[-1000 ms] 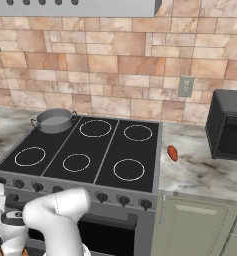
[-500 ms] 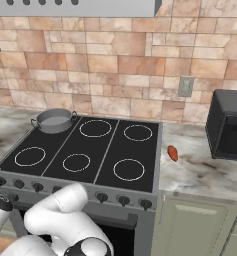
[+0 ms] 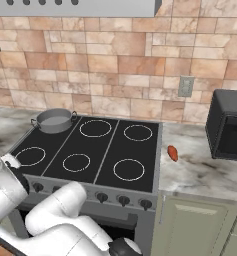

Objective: Turn on the burner for the pot on the stove. Wait thirty seconds for the pot to heat up. Then add the sweet potato to the pot.

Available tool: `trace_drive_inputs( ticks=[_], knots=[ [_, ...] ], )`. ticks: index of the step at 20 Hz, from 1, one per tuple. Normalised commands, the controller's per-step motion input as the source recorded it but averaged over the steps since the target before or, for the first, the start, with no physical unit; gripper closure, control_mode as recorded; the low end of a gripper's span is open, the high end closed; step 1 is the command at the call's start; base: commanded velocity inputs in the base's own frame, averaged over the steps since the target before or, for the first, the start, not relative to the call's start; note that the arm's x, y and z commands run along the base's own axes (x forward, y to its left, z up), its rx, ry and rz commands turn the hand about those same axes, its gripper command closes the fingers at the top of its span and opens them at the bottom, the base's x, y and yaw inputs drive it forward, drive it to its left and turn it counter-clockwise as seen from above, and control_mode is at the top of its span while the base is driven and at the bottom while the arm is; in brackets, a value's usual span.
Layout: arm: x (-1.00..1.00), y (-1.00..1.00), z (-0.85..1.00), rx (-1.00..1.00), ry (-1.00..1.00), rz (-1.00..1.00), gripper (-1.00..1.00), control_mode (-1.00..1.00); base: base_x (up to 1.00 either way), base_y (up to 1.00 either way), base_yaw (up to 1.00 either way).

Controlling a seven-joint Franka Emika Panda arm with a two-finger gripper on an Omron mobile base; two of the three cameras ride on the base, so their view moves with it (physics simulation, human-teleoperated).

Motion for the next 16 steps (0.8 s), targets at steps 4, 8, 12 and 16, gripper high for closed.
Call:
trace_drive_inputs(
  ticks=[4,8,12,16],
  knots=[
    [0.00,-0.46,0.59,0.13,0.29,-0.14,-1.00,-1.00,0.00,0.00,0.00],
    [0.00,-0.23,0.50,0.03,0.29,-0.21,-1.00,-1.00,0.00,0.00,0.00],
    [0.00,-0.16,0.11,0.00,0.07,-0.10,-1.00,-1.00,0.00,0.00,0.00],
    [0.00,0.00,0.00,0.00,0.00,0.00,-1.00,-1.00,0.00,0.00,0.00]
  ],
)
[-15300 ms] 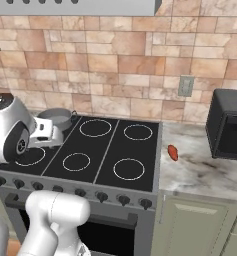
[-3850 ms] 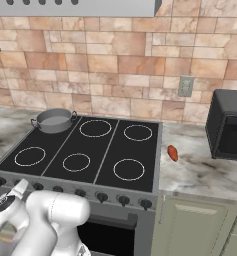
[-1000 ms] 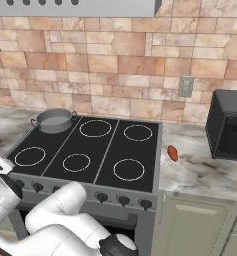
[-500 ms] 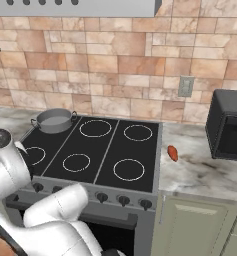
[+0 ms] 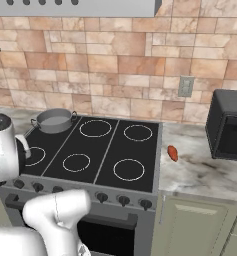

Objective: Turn on the burner for the pot on the stove. Wait thirty seconds for the pot to heat up. Then add the sweet potato to the pot.

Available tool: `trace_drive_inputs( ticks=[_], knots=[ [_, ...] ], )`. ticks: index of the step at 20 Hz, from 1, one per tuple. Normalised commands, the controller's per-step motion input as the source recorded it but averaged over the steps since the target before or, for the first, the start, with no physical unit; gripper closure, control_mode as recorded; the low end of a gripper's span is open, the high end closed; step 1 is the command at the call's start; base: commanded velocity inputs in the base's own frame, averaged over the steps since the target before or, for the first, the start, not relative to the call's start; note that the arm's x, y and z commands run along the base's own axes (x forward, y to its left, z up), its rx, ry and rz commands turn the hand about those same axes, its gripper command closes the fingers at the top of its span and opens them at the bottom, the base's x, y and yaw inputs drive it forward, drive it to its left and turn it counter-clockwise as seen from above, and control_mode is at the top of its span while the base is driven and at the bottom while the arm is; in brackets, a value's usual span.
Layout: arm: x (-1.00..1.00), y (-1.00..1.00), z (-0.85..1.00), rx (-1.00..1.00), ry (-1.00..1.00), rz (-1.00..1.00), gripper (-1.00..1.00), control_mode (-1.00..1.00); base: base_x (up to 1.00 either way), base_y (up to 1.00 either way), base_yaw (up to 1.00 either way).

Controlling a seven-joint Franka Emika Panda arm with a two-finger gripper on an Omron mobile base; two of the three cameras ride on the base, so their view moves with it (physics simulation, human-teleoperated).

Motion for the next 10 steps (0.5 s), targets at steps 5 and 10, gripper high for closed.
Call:
trace_drive_inputs(
  ticks=[5,10],
  knots=[
    [0.00,0.00,0.00,0.00,0.00,0.00,-1.00,-1.00,0.00,0.00,0.00],
    [0.00,0.00,0.00,0.00,0.00,0.00,-1.00,-1.00,0.00,0.00,0.00]
  ],
)
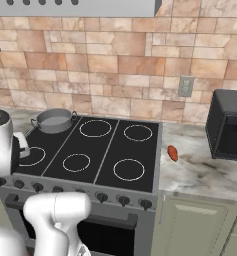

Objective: Turn on the burner for the pot on the stove. Wait thirty seconds for the pot to heat up. Then add the sweet potato to the pot.

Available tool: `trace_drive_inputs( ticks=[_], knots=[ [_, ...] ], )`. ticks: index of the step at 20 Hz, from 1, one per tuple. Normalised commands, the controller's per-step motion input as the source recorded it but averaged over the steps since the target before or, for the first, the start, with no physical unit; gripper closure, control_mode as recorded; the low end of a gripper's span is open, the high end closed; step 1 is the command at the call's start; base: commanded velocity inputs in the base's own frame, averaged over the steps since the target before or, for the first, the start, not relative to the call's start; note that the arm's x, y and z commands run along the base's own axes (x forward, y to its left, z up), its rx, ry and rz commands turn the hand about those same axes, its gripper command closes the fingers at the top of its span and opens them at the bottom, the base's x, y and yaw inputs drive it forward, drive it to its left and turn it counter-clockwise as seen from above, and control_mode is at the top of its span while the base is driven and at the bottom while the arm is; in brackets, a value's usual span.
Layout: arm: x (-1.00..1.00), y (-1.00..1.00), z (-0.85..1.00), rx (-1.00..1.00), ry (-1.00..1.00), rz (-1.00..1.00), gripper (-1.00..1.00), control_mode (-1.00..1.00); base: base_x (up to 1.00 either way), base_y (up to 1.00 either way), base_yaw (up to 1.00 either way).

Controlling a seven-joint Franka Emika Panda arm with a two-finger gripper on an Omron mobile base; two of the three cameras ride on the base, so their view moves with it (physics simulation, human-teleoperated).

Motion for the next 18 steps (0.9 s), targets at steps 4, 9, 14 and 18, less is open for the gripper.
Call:
trace_drive_inputs(
  ticks=[4,9,14,18],
  knots=[
    [0.00,0.00,0.00,0.00,0.00,0.00,-1.00,-1.00,0.00,0.00,0.00],
    [0.00,0.00,0.00,0.00,0.00,0.00,-1.00,-1.00,0.00,0.00,0.00],
    [0.00,0.00,0.00,0.00,0.00,0.00,-1.00,-1.00,0.00,0.00,0.00],
    [0.00,0.00,0.00,0.00,0.00,0.00,-1.00,-1.00,0.00,0.00,0.00]
  ],
)
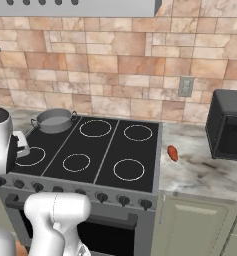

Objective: Turn on the burner for the pot on the stove. Wait thirty seconds for the pot to heat up. Then add the sweet potato to the pot.

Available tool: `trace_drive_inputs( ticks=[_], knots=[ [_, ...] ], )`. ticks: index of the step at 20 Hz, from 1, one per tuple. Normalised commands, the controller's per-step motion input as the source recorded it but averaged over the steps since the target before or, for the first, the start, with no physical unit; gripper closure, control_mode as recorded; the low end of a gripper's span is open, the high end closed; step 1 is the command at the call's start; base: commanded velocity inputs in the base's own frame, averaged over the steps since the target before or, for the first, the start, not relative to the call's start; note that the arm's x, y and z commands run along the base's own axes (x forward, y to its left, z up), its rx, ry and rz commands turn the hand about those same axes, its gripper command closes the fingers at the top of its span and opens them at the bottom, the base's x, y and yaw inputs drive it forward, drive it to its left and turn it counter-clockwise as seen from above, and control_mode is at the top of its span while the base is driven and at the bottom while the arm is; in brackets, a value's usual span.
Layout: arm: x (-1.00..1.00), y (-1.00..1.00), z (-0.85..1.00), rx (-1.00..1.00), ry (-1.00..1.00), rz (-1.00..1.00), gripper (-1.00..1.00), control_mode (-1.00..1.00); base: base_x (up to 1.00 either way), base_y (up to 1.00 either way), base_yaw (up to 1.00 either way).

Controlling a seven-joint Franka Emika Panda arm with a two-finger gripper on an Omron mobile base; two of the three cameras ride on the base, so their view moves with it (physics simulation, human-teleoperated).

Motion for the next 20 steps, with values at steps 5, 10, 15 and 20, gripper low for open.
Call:
trace_drive_inputs(
  ticks=[5,10,15,20],
  knots=[
    [0.00,0.00,0.00,0.00,0.00,0.00,-1.00,-1.00,0.00,0.00,0.00],
    [0.00,0.00,0.00,0.00,0.00,0.00,-1.00,-1.00,0.00,0.00,0.00],
    [0.00,0.00,0.00,0.00,0.00,0.00,-1.00,-1.00,0.00,0.00,0.00],
    [0.00,0.00,0.00,0.00,0.00,0.00,-1.00,-1.00,0.00,0.00,0.00]
  ],
)
